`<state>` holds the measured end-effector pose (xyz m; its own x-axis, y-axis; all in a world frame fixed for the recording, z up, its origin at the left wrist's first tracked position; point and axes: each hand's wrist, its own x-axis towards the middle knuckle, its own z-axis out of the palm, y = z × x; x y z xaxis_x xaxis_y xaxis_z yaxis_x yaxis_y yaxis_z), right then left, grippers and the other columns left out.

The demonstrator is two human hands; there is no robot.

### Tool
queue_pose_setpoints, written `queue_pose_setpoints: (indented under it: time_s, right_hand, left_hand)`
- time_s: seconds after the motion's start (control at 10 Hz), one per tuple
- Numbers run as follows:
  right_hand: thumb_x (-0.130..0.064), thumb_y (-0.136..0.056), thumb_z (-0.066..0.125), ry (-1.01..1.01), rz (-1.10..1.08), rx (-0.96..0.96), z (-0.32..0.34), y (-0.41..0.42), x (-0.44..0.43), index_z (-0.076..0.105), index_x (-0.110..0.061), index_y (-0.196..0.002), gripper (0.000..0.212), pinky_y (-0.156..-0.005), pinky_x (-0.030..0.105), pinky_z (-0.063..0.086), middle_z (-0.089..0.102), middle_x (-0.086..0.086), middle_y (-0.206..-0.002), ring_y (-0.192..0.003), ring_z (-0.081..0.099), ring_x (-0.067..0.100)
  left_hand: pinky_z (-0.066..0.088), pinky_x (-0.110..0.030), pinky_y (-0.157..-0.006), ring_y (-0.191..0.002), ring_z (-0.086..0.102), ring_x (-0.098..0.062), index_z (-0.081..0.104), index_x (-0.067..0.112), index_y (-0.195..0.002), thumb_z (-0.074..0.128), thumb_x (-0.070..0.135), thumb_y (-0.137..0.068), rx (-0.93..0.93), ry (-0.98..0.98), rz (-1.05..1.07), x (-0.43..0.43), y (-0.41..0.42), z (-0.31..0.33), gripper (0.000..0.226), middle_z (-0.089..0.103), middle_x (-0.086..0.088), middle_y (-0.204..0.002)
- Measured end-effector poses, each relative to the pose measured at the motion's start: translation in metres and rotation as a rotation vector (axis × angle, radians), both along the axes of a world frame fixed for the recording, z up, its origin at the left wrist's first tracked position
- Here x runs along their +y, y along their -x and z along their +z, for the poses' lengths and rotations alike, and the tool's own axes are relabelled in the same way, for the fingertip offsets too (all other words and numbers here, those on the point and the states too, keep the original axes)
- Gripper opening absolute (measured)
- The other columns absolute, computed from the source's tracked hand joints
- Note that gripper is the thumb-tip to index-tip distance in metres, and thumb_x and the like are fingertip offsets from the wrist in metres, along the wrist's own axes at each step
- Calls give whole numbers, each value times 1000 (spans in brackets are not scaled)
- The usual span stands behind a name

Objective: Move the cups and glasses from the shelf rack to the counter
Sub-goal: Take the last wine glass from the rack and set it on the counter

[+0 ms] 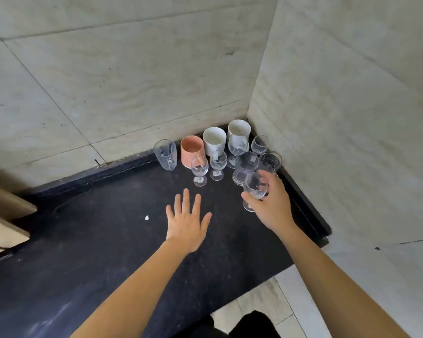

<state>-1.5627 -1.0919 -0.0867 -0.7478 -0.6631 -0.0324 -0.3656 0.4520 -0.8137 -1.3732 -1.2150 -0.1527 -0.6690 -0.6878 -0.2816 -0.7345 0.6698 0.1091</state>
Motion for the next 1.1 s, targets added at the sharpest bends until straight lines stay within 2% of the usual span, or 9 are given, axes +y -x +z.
queue_pose_setpoints:
  time_s: [0.1,0.2,0.3,0.5,0.6,0.7,0.9,1.0,1.1]
  right_hand:
    - [-32,-80,81,-90,40,-55,-31,11,-15,50,-29,-136,64,-98,40,52,56,-6,-134,-118,59,15]
    - [-31,-81,81,-133,122,-48,-57,22,-34,49,-28,-135,63,-92,32,50,57,-2,-133,-117,59,17]
    - [-30,-82,82,-170,216,-46,-74,31,-47,46,-24,-139,68,-94,34,51,54,0,-138,-120,58,18]
    - [-29,-85,80,-196,343,-63,-89,41,-62,42,-19,-145,73,-104,39,49,50,4,-144,-129,54,22]
    - [-30,-85,80,-191,372,-68,-92,40,-66,42,-18,-146,72,-103,41,50,49,5,-145,-129,54,22]
    - [-30,-86,79,-178,385,-57,-91,38,-74,43,-18,-146,71,-103,38,49,50,5,-144,-129,54,21]
    - [-30,-89,76,-184,364,-65,-88,37,-91,37,-21,-149,72,-103,45,50,46,6,-146,-130,52,24]
    - [-32,-88,77,-208,355,-65,-88,35,-95,33,-20,-152,78,-106,45,48,44,7,-149,-134,50,25]
    - [-37,-87,77,-237,362,-50,-78,32,-90,20,-18,-157,93,-110,42,40,35,8,-158,-143,40,26]
  left_hand:
    - [14,-58,-119,-151,-1,-36,1,22,-158,11,61,-98,-67,-81,11,3,4,-31,71,-8,-12,-166]
    - [12,-58,-119,-151,-4,-36,-2,24,-157,10,62,-98,-155,-134,36,5,10,-54,72,-10,-11,-166]
    - [10,-59,-119,-151,-6,-36,-2,27,-157,10,62,-98,-206,-185,77,10,13,-65,70,-10,-9,-166]
    - [16,-56,-119,-151,-7,-37,-1,29,-158,13,60,-100,-249,-271,106,21,28,-76,67,-11,-8,-166]
    - [20,-56,-118,-151,-8,-38,-1,29,-158,14,59,-101,-266,-304,115,25,30,-80,66,-13,-8,-166]
    - [20,-56,-119,-151,-9,-39,-1,29,-158,14,59,-101,-288,-317,113,25,29,-80,66,-13,-8,-166]
    - [19,-56,-119,-151,-10,-39,-2,31,-158,14,59,-101,-310,-321,95,23,30,-79,66,-14,-7,-166]
    - [19,-55,-119,-151,-11,-38,-5,31,-157,14,59,-101,-324,-327,90,21,28,-78,66,-15,-6,-165]
    - [18,-55,-120,-150,-13,-38,-6,32,-157,13,59,-101,-340,-346,90,20,32,-74,66,-18,-6,-165]
